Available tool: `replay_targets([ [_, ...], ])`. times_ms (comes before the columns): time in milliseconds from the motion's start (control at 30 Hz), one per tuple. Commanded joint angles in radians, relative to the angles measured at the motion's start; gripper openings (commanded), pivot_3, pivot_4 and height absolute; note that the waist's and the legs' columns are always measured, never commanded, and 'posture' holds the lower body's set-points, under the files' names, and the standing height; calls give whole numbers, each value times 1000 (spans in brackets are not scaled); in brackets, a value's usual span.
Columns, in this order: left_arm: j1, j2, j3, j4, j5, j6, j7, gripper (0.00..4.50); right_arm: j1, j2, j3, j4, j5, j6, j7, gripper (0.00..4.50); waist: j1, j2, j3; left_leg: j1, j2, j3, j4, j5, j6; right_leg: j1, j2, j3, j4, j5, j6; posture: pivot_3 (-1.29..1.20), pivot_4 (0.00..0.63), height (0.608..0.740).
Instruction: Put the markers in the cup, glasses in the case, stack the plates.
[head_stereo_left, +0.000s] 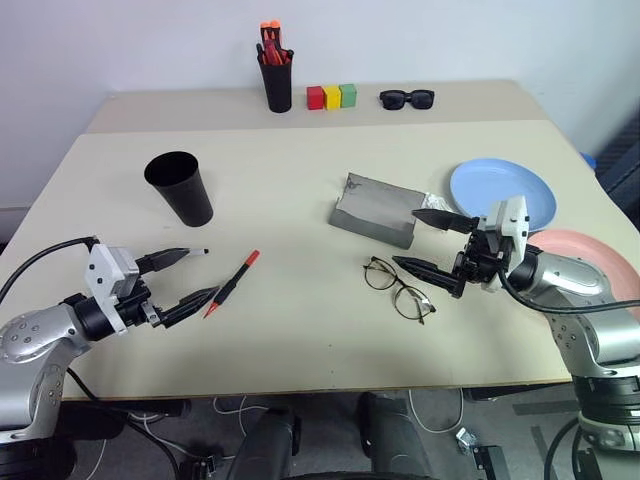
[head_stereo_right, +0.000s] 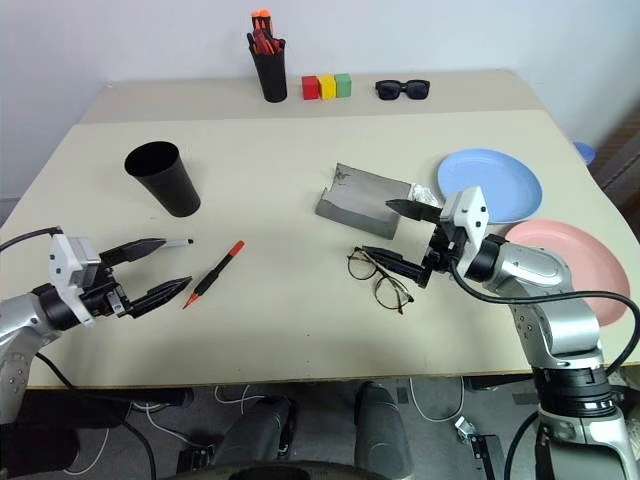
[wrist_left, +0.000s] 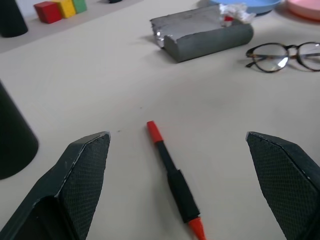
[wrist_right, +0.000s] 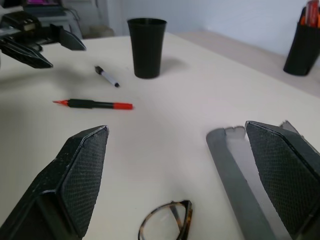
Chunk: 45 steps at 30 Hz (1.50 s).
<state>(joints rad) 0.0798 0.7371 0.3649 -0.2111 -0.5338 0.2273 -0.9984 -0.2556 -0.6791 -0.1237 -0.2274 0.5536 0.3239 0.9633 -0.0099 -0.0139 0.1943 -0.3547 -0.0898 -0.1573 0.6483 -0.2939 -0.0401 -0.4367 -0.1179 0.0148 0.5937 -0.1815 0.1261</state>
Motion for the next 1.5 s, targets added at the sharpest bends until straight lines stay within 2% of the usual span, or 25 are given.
replay_targets([
  [33,-21,33,-9,-13,16,56,36,4500,-20,-8,13,-39,-33,22,-42,4475,0,0,0,0,0,0,0,0,0,0,0,0,0,0,0,0,150,740],
  [167,-31,60,10,3,34,77,61,4500,-45,0,34,-45,-55,47,-77,4475,-2,0,0,0,0,0,0,0,0,0,0,0,0,0,0,0,150,740],
  [233,-48,79,24,56,57,32,46,4500,-64,6,51,-58,-64,63,-96,4475,-2,0,0,0,0,0,0,0,0,-1,0,0,0,0,0,0,150,740],
  [367,-110,153,16,251,176,-121,28,4500,-84,17,77,-76,-59,91,-105,4475,-1,0,0,0,0,0,0,0,0,-1,1,0,1,0,0,0,150,740],
  [467,-186,205,-6,405,205,-182,-20,4500,-92,45,93,-92,-51,102,-124,4475,-1,0,0,-1,0,0,-1,0,0,-2,1,0,0,0,0,0,150,740],
  [700,-407,246,-106,723,257,-291,-182,4500,-112,100,133,-175,-40,174,-185,4475,1,0,0,-2,-1,0,0,0,0,-3,1,0,1,1,0,0,150,740],
  [867,-664,221,-204,1063,343,-362,-243,4500,-118,114,120,-190,-34,181,-208,4475,-2,-1,0,-1,-2,0,0,0,0,-3,2,-1,2,1,0,0,150,740],
  [1000,-759,196,-259,1263,425,-449,-222,4500,-93,116,109,-239,-39,187,-243,4475,-7,-1,0,-2,-2,1,-1,0,0,-5,2,0,2,1,0,0,150,740],
  [1167,-818,133,-285,1372,449,-449,-284,4500,-65,116,102,-299,-39,199,-287,4475,-4,-1,0,-2,-2,1,0,0,0,-5,2,0,2,1,0,0,150,740],
  [1333,-838,110,-317,1420,494,-470,-302,4500,-56,112,87,-317,-43,196,-310,4475,-1,-2,-1,-2,-2,1,1,0,0,-4,2,0,3,1,1,0,150,740],
  [1433,-830,115,-326,1417,502,-477,-354,3613,-47,106,82,-314,-52,187,-311,4500,-2,-2,-1,-1,-2,1,1,0,0,-4,2,0,3,1,1,0,150,740],
  [1500,-825,130,-337,1409,511,-443,-398,2655,-43,104,81,-309,-60,178,-310,4500,-3,-2,-1,-1,-2,1,1,0,0,-4,2,0,3,1,1,0,150,740],
])
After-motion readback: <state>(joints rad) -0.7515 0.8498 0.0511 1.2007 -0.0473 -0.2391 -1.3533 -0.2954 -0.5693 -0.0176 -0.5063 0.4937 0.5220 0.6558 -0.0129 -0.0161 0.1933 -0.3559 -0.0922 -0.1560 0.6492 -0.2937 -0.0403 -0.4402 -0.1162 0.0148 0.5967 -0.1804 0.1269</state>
